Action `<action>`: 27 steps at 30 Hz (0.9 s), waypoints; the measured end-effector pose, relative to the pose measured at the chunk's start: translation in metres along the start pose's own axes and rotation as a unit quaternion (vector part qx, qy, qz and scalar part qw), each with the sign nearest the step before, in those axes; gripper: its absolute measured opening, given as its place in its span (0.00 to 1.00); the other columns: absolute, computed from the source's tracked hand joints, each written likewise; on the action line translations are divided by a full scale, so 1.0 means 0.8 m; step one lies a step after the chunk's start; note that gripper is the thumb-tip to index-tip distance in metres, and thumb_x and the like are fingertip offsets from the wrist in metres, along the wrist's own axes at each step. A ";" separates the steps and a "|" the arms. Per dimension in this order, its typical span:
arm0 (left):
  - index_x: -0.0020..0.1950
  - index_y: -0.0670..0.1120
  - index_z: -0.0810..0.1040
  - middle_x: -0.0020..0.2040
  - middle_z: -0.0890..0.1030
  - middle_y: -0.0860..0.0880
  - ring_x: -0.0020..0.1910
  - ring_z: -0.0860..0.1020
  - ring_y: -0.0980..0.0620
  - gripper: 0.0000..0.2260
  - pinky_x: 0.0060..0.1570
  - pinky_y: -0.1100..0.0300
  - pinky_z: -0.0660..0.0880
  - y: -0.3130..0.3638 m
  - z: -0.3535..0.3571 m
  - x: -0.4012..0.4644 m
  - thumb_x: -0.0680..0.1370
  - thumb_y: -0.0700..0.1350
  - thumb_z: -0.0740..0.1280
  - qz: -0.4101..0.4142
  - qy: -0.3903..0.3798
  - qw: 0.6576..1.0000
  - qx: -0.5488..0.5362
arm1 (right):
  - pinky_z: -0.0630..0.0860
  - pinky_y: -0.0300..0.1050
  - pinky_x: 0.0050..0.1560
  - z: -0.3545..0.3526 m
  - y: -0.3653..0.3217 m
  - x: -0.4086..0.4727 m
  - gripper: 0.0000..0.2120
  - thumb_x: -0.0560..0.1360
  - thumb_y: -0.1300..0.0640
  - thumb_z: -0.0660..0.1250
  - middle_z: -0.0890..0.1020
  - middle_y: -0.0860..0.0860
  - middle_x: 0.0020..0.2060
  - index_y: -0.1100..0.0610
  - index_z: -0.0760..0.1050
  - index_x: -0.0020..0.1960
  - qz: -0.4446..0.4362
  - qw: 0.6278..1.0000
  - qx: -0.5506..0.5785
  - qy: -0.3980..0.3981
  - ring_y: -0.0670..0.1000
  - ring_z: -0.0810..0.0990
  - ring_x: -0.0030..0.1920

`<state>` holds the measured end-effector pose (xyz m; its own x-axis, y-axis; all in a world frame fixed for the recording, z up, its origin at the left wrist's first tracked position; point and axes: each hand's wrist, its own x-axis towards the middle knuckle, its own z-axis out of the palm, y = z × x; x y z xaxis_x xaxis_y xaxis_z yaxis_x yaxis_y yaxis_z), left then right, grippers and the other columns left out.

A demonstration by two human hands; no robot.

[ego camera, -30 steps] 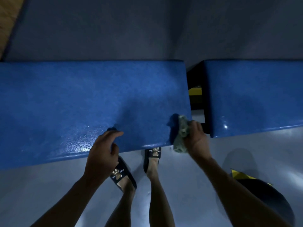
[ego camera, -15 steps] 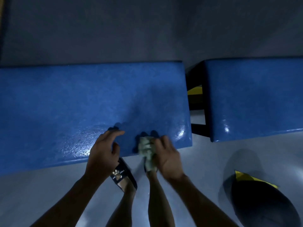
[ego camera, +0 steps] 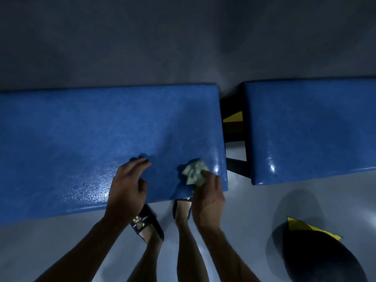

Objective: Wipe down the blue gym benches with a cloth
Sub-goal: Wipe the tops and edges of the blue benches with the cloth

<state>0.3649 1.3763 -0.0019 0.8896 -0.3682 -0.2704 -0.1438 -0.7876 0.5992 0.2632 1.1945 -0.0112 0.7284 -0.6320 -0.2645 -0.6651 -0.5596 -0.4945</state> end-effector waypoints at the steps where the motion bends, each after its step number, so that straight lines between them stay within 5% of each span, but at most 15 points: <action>1: 0.67 0.45 0.77 0.67 0.76 0.49 0.65 0.72 0.46 0.23 0.65 0.56 0.67 -0.001 0.001 0.001 0.72 0.38 0.59 0.001 -0.003 1.000 0.011 | 0.78 0.46 0.40 -0.002 -0.003 -0.005 0.12 0.74 0.57 0.62 0.76 0.52 0.49 0.55 0.74 0.57 -0.078 0.996 -0.023 -0.032 0.51 0.78 0.45; 4: 0.68 0.48 0.76 0.70 0.73 0.51 0.68 0.71 0.47 0.26 0.63 0.47 0.71 0.000 0.003 0.001 0.71 0.42 0.56 -0.001 -0.025 0.998 0.056 | 0.80 0.47 0.36 -0.014 0.015 0.023 0.13 0.74 0.58 0.62 0.75 0.51 0.50 0.54 0.73 0.58 -0.251 0.955 -0.112 -0.107 0.52 0.78 0.45; 6: 0.67 0.49 0.76 0.70 0.73 0.53 0.69 0.71 0.48 0.27 0.64 0.45 0.71 0.001 0.002 0.003 0.69 0.43 0.54 -0.007 -0.033 0.997 0.074 | 0.80 0.50 0.35 -0.029 0.030 0.062 0.16 0.74 0.57 0.60 0.74 0.52 0.51 0.53 0.72 0.61 -0.250 0.952 -0.137 -0.108 0.55 0.78 0.43; 9: 0.67 0.51 0.76 0.71 0.72 0.55 0.70 0.70 0.49 0.28 0.65 0.48 0.66 0.002 0.002 0.005 0.68 0.41 0.57 -0.019 -0.042 0.994 0.099 | 0.71 0.45 0.35 -0.049 0.036 0.116 0.17 0.72 0.59 0.61 0.76 0.56 0.50 0.57 0.74 0.60 -0.090 0.993 -0.076 -0.009 0.59 0.78 0.41; 12: 0.69 0.52 0.75 0.72 0.71 0.55 0.71 0.68 0.50 0.28 0.65 0.52 0.63 0.005 0.001 0.003 0.69 0.41 0.57 -0.014 -0.048 0.991 0.121 | 0.71 0.48 0.41 -0.025 0.010 0.137 0.16 0.73 0.61 0.65 0.75 0.58 0.54 0.60 0.72 0.60 0.116 0.990 -0.029 0.077 0.62 0.78 0.48; 14: 0.69 0.52 0.74 0.72 0.71 0.55 0.70 0.69 0.50 0.28 0.64 0.52 0.63 0.006 0.001 0.003 0.70 0.42 0.56 -0.007 -0.049 0.990 0.132 | 0.75 0.49 0.42 0.000 -0.023 0.123 0.16 0.75 0.59 0.64 0.75 0.57 0.55 0.58 0.70 0.62 0.138 0.987 -0.033 0.077 0.59 0.79 0.49; 17: 0.68 0.51 0.75 0.71 0.73 0.54 0.69 0.71 0.49 0.28 0.63 0.53 0.64 0.004 0.003 0.006 0.68 0.44 0.55 -0.007 -0.054 0.988 0.144 | 0.73 0.45 0.34 0.032 -0.061 0.079 0.15 0.74 0.57 0.66 0.77 0.55 0.50 0.56 0.74 0.61 -0.092 0.993 -0.075 0.006 0.55 0.79 0.41; 19: 0.66 0.50 0.76 0.70 0.74 0.51 0.67 0.72 0.47 0.27 0.61 0.53 0.64 0.003 0.002 0.007 0.68 0.45 0.55 -0.003 -0.058 0.986 0.159 | 0.73 0.46 0.32 0.030 -0.061 0.068 0.13 0.72 0.57 0.67 0.77 0.54 0.46 0.54 0.76 0.57 -0.292 0.946 -0.118 -0.073 0.55 0.77 0.38; 21: 0.66 0.50 0.77 0.70 0.75 0.50 0.66 0.71 0.48 0.27 0.60 0.54 0.62 0.003 0.002 0.007 0.68 0.45 0.55 0.008 -0.053 0.985 0.163 | 0.74 0.48 0.32 0.007 -0.041 0.101 0.13 0.72 0.55 0.64 0.76 0.54 0.45 0.53 0.76 0.56 -0.391 0.903 -0.146 -0.103 0.57 0.77 0.39; 27: 0.69 0.51 0.74 0.70 0.74 0.51 0.68 0.71 0.48 0.28 0.65 0.51 0.62 -0.004 0.007 0.004 0.70 0.45 0.55 0.014 -0.054 0.986 0.159 | 0.75 0.55 0.38 -0.066 0.032 0.194 0.15 0.72 0.58 0.63 0.73 0.60 0.53 0.59 0.71 0.58 -0.099 0.989 -0.106 -0.016 0.67 0.77 0.42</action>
<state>0.3656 1.3754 -0.0088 0.8350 -0.4279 -0.3458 -0.3111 -0.8856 0.3448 0.3508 1.0539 -0.0214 0.8502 -0.4841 -0.2068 -0.5263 -0.7723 -0.3558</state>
